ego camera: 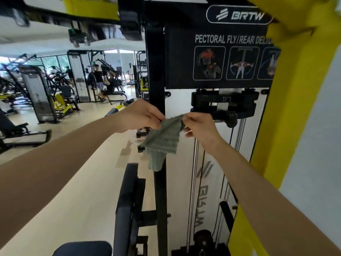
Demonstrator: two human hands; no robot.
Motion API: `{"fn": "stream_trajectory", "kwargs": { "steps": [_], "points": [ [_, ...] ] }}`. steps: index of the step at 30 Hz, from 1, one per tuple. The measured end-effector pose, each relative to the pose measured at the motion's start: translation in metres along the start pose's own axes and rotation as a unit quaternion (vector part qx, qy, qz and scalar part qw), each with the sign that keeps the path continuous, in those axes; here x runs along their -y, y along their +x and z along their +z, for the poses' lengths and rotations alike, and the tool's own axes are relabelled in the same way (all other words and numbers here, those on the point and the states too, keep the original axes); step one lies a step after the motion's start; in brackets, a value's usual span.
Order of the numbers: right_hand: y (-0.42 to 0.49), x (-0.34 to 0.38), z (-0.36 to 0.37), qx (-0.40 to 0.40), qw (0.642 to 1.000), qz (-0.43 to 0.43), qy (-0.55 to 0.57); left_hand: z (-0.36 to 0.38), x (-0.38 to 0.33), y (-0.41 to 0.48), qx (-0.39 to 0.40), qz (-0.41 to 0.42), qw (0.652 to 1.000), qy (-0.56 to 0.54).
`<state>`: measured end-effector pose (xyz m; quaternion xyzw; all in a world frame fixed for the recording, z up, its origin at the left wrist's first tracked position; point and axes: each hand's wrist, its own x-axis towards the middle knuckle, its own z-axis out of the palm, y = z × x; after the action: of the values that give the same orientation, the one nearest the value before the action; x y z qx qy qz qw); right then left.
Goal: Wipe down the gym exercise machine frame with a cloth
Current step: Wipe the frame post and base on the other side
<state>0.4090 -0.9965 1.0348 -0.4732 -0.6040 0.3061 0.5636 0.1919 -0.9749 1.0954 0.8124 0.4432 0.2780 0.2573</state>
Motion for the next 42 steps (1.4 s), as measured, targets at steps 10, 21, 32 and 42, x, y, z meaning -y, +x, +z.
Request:
{"fn": "stream_trajectory", "kwargs": {
  "steps": [10,21,32,42],
  "points": [
    [0.060,0.065,0.033,-0.161,0.976,-0.133,-0.055,-0.051,-0.001,0.035,-0.322,0.144,0.931,0.099],
    [0.102,0.109,0.055,-0.194,0.909,-0.355,-0.101,-0.073,-0.051,0.089,-0.518,0.148,0.842,-0.038],
    [0.144,0.119,0.033,-0.141,0.769,-0.452,-0.429,-0.058,-0.047,0.102,-0.508,0.091,0.828,-0.219],
    [0.133,0.115,0.030,-0.138,0.743,-0.472,-0.454,-0.048,-0.042,0.088,-0.487,0.075,0.837,-0.239]
  ]
}}
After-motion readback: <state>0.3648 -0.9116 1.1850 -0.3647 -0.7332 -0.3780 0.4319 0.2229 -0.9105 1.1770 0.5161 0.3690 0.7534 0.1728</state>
